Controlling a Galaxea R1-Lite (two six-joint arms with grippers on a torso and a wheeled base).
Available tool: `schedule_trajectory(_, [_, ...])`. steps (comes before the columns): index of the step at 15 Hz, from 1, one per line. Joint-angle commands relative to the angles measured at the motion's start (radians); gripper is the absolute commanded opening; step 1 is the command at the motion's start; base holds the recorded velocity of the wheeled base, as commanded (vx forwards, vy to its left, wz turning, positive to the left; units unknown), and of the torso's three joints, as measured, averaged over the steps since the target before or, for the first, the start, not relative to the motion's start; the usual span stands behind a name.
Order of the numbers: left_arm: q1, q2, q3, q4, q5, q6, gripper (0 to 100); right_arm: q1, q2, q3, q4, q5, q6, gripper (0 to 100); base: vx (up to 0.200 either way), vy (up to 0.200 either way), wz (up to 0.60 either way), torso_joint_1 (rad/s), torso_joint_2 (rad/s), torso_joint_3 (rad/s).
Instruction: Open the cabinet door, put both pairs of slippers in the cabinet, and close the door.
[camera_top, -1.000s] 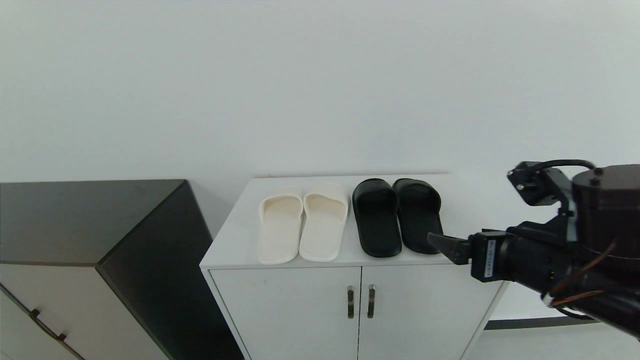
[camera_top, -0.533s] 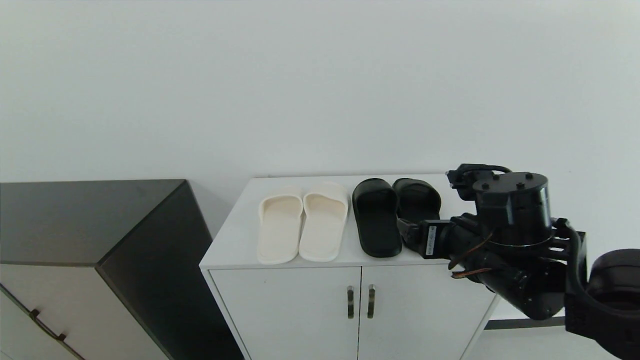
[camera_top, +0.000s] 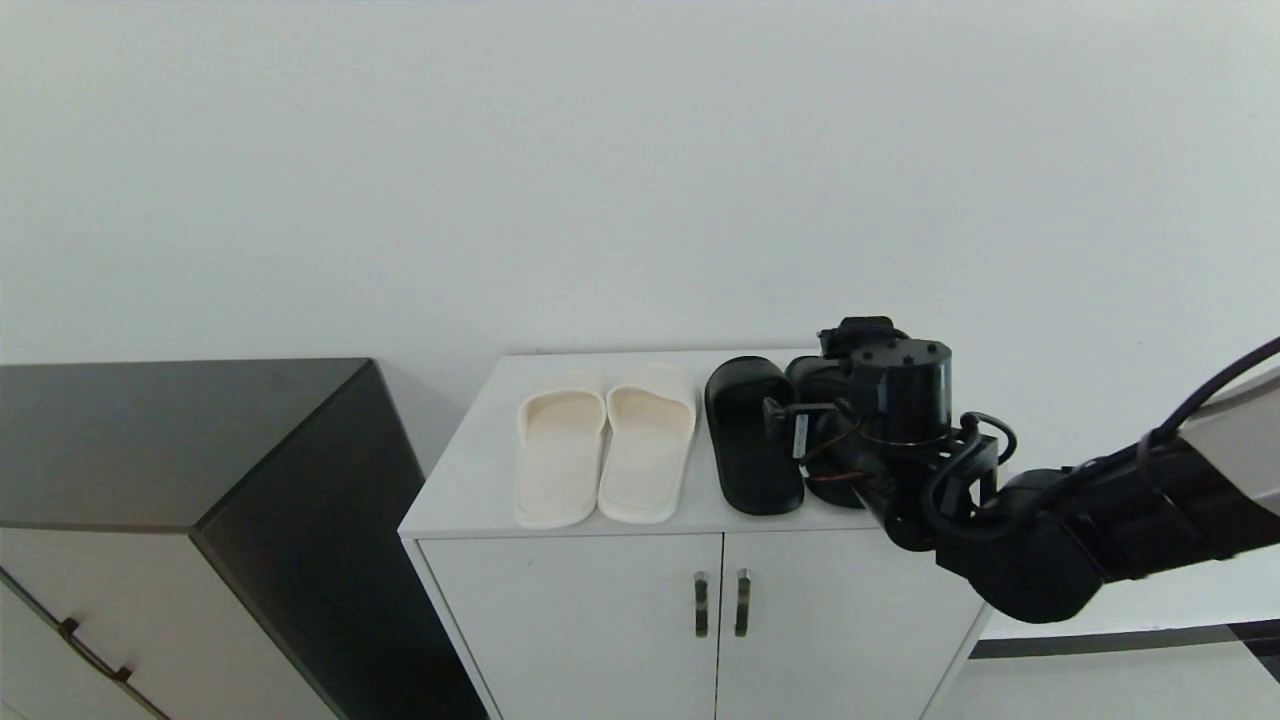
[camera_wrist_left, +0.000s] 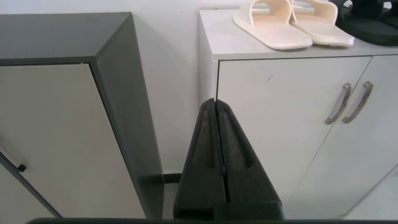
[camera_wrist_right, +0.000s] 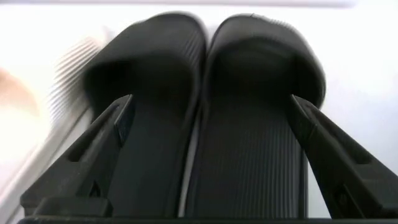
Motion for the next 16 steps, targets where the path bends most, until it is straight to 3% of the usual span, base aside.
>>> schedule_trajectory(1, [0.000, 0.000, 0.000, 0.000, 0.000, 0.000, 0, -0.023, 0.085, -0.081, 0.018, 0.000, -0.017, 100, 0.000, 0.000, 0.00, 0.000, 0.00, 0.000])
schedule_trajectory(10, [0.001, 0.000, 0.000, 0.000, 0.000, 0.000, 0, -0.044, 0.179, -0.324, 0.180, 0.006, -0.017, 100, 0.000, 0.000, 0.00, 0.000, 0.00, 0.000])
schedule_trajectory(11, [0.001, 0.000, 0.000, 0.000, 0.000, 0.000, 0, -0.052, 0.196, -0.345, 0.180, 0.006, -0.017, 0, 0.000, 0.000, 0.00, 0.000, 0.00, 0.000])
schedule_trajectory(16, [0.001, 0.000, 0.000, 0.000, 0.000, 0.000, 0, -0.055, 0.211, -0.362, 0.197, 0.005, -0.017, 0, 0.000, 0.000, 0.00, 0.000, 0.00, 0.000])
